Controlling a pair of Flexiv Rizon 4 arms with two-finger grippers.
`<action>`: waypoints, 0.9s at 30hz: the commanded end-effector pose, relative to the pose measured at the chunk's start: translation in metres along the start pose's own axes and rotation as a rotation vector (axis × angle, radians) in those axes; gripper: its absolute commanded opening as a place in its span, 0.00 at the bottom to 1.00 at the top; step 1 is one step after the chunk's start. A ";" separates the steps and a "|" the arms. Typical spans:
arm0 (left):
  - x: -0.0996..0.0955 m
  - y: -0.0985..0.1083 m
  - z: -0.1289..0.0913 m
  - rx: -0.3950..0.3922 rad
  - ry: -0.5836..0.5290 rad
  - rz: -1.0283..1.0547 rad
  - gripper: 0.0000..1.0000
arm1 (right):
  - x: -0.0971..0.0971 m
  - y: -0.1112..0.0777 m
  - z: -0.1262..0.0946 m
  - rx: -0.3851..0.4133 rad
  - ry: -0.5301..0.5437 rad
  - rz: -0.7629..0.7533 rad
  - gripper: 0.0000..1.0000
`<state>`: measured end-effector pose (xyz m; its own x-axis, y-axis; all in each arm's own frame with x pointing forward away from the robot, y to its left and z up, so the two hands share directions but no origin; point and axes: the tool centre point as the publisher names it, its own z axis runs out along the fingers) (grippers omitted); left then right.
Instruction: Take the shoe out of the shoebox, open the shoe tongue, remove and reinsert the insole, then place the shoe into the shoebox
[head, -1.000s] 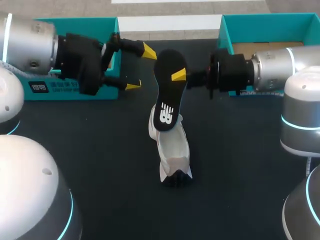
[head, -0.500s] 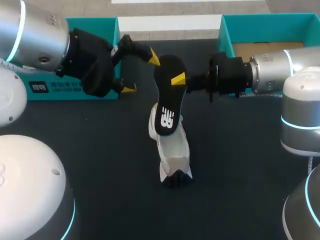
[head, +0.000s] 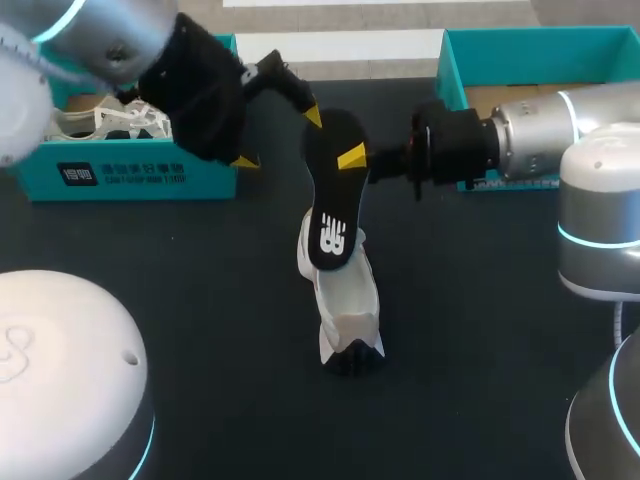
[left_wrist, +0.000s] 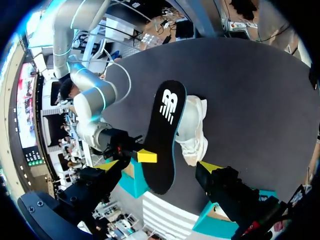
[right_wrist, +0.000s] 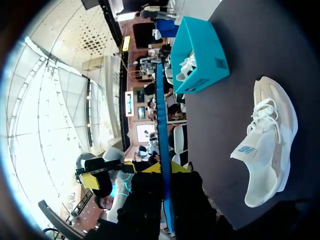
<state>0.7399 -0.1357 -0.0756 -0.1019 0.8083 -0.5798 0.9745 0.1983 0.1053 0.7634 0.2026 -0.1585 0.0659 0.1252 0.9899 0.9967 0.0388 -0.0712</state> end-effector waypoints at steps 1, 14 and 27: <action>-0.018 0.011 0.009 0.010 0.515 0.002 1.00 | -0.003 0.000 0.004 -0.003 0.002 0.002 0.00; -0.037 0.017 0.023 -0.035 0.679 0.058 1.00 | -0.003 0.002 0.006 -0.002 0.010 -0.008 0.00; -0.039 0.024 0.033 -0.025 0.618 0.041 1.00 | 0.000 0.008 0.004 0.006 -0.001 -0.014 0.00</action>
<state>0.7691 -0.1769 -0.0757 -0.1502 0.9837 -0.0985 0.9749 0.1639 0.1508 0.7685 0.2047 -0.1592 0.0506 0.1211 0.9913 0.9975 0.0423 -0.0561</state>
